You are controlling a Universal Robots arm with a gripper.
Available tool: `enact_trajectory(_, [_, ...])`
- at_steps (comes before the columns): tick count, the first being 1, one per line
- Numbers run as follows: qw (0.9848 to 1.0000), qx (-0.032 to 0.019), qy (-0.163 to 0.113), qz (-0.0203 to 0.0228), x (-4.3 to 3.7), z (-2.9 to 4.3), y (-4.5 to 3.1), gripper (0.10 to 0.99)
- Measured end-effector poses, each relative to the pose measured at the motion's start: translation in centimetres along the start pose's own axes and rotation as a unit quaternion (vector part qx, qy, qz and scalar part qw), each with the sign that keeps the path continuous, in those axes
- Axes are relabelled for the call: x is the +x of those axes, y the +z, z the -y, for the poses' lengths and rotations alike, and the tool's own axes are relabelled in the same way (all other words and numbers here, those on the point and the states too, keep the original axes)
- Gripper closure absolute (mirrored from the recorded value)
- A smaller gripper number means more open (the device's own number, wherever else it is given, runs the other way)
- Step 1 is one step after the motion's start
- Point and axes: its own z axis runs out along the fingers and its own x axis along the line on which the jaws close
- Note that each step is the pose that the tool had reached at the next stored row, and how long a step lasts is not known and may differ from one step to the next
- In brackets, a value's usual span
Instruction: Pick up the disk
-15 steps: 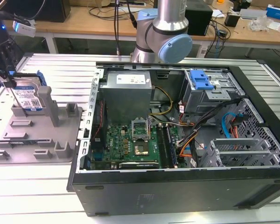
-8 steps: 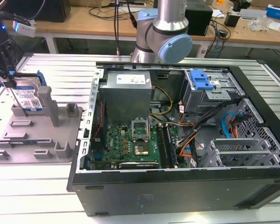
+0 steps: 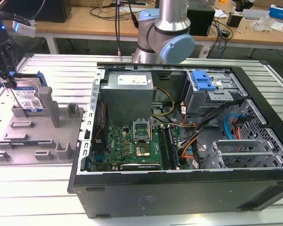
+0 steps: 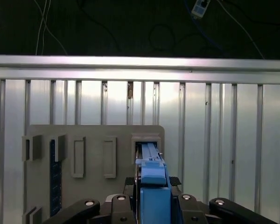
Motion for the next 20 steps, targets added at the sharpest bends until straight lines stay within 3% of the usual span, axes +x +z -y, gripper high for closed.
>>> enact_trajectory(7, [1.0,0.001,0.0,0.0014,0.04,-0.13,-0.16,0.718])
enact_trajectory(13, [1.0,0.001,0.0,0.0013,0.1,-0.16,-1.31,0.718])
enact_trajectory(20, [1.0,0.001,0.0,0.0013,0.17,-0.19,-3.28,0.718])
